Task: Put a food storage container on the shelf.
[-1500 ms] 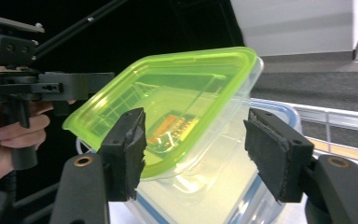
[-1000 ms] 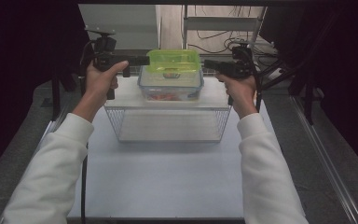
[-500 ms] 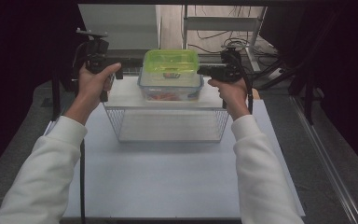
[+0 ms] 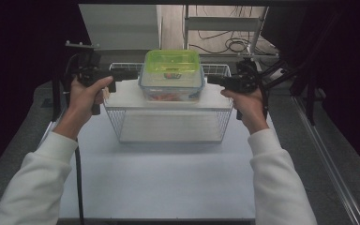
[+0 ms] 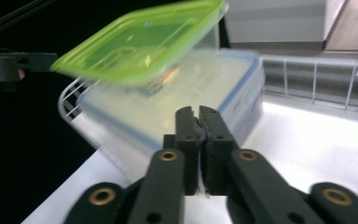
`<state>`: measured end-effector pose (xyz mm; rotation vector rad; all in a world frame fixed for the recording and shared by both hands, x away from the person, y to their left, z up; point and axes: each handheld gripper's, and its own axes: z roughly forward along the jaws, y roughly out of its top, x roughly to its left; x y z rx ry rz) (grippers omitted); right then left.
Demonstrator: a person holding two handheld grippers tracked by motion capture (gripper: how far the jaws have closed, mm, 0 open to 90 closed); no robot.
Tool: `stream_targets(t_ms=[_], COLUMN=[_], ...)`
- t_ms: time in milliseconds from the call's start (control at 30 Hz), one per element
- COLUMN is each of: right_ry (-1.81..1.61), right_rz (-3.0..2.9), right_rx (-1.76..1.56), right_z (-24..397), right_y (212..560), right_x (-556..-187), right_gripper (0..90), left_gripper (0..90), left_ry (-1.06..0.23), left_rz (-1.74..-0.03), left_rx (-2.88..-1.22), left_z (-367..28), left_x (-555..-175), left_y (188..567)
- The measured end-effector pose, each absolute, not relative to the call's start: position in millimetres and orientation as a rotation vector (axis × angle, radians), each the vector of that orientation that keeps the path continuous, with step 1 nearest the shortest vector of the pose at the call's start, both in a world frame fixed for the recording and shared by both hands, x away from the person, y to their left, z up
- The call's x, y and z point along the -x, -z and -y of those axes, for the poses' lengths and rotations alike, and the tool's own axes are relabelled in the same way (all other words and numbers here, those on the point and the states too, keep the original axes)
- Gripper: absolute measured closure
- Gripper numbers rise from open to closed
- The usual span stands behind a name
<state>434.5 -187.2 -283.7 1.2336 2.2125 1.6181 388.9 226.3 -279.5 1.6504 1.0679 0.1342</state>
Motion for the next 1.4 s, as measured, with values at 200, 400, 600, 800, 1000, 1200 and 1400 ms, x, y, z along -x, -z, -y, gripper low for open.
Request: stream_targets(t_ms=[200, 400, 600, 800, 1000, 1200, 1400], right_ry=[-1.611, -1.554, -1.56, -1.544, -1.505, -1.469, -1.479], right_rz=[-2.255, -2.274, -2.323, -2.365, -2.421, -2.464, -2.46], right_rx=[-1.197, -1.134, -1.1, -1.13, -1.135, -1.172, -1.179], right_z=[206, 220, 232, 245, 249, 252, 253], right_y=[298, 319, 345, 379, 416, 446, 449], right_x=[-405, -374, -347, -328, -313, -306, -305], right_gripper=[60.3, 46.7, 44.2, 42.2, 40.4, 40.0, 39.6], left_gripper=[24.3, 24.8, 24.2, 24.3, 24.4, 24.2, 24.3], left_ry=[-0.151, -0.162, -0.136, -0.111, -0.066, -0.055, -0.075], left_rz=[-1.053, -1.011, -1.002, -1.013, -1.015, -1.027, -1.035], left_rx=[-1.73, -1.804, -1.83, -1.86, -1.918, -1.961, -1.944], left_z=[-228, -225, -224, -217, -203, -196, -198], left_x=[-356, -324, -298, -280, -269, -264, -263], left_y=[305, 339, 374, 412, 446, 466, 466])
